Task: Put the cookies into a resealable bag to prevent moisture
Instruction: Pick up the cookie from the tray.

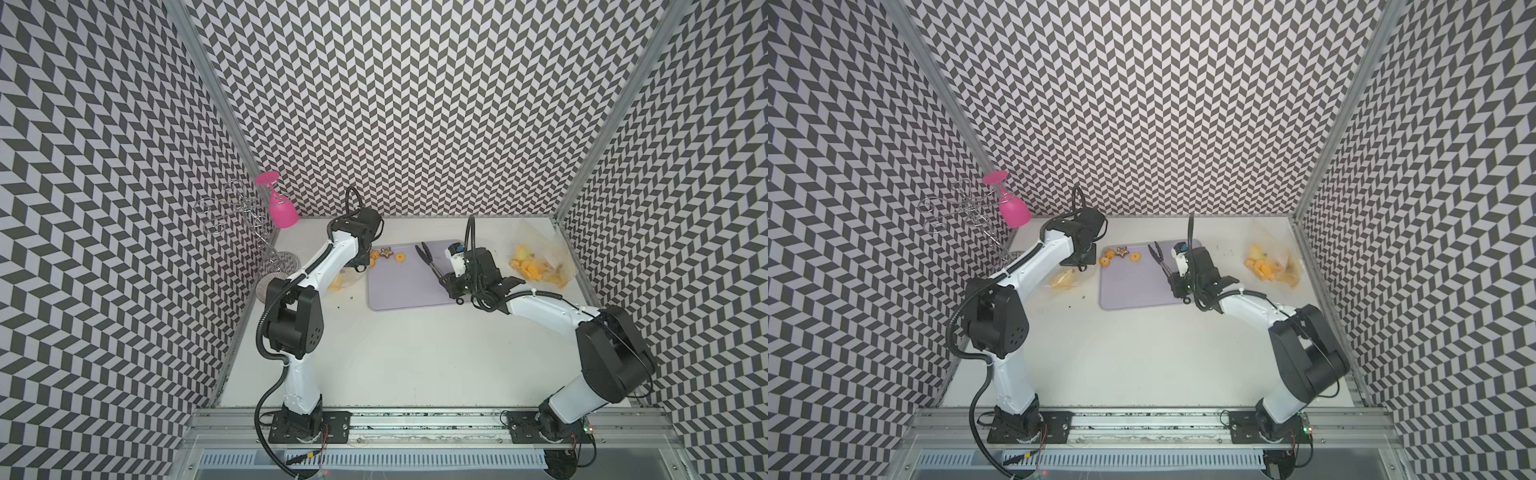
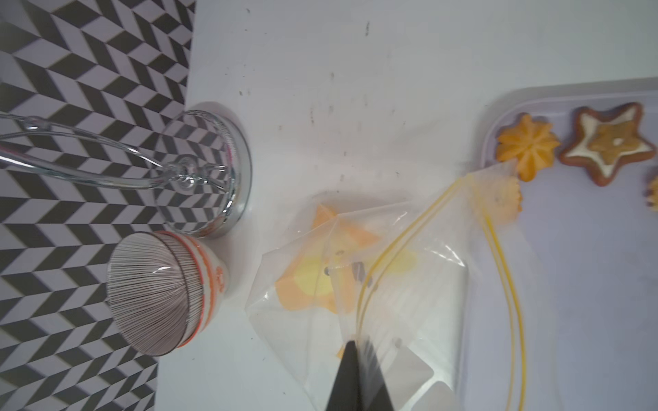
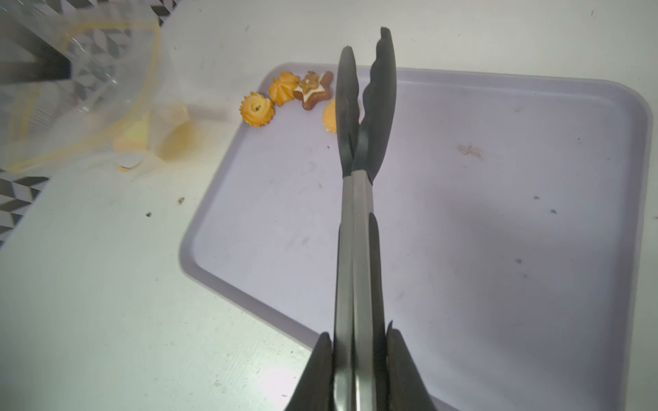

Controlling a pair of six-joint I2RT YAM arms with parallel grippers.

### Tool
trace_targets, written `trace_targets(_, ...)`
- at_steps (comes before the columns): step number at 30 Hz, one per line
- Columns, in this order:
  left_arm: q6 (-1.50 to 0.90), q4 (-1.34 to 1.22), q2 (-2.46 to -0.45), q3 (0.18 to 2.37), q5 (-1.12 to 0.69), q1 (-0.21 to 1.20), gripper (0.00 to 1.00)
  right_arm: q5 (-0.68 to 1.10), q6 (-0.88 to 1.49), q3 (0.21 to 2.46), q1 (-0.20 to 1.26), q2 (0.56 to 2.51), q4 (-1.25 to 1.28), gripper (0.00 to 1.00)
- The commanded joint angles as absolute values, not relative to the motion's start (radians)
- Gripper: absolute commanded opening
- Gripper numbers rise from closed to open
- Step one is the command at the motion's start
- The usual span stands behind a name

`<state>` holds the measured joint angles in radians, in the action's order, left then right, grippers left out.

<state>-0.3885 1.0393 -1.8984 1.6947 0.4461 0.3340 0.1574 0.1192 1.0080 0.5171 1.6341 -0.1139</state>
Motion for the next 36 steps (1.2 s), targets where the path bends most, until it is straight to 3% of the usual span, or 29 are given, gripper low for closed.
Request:
trace_targets(1, -0.374, 0.947, -1.830, 1.642, 0.303, 0.291, 0.00, 0.097, -0.005, 1.084, 0.552, 1.682, -0.156, 0.23)
trace_targets(9, -0.367, 0.853, -1.764, 1.517, 0.236, 0.227, 0.00, 0.069, -0.029, 1.164, 0.580, 1.753, -0.188, 0.39)
trace_targets(12, -0.359, 0.835, -1.751, 1.497, 0.219, 0.209, 0.00, 0.080, -0.023, 1.188, 0.583, 1.777, -0.192, 0.40)
trace_targets(24, -0.345, 0.819, -1.751, 1.483, 0.206, 0.196, 0.00, 0.124, 0.015, 1.303, 0.581, 1.915, -0.198, 0.39)
trace_targets(36, -0.341, 0.801, -1.755, 1.494, 0.191, 0.195, 0.00, 0.132, 0.032, 1.328, 0.580, 1.930, -0.183, 0.25)
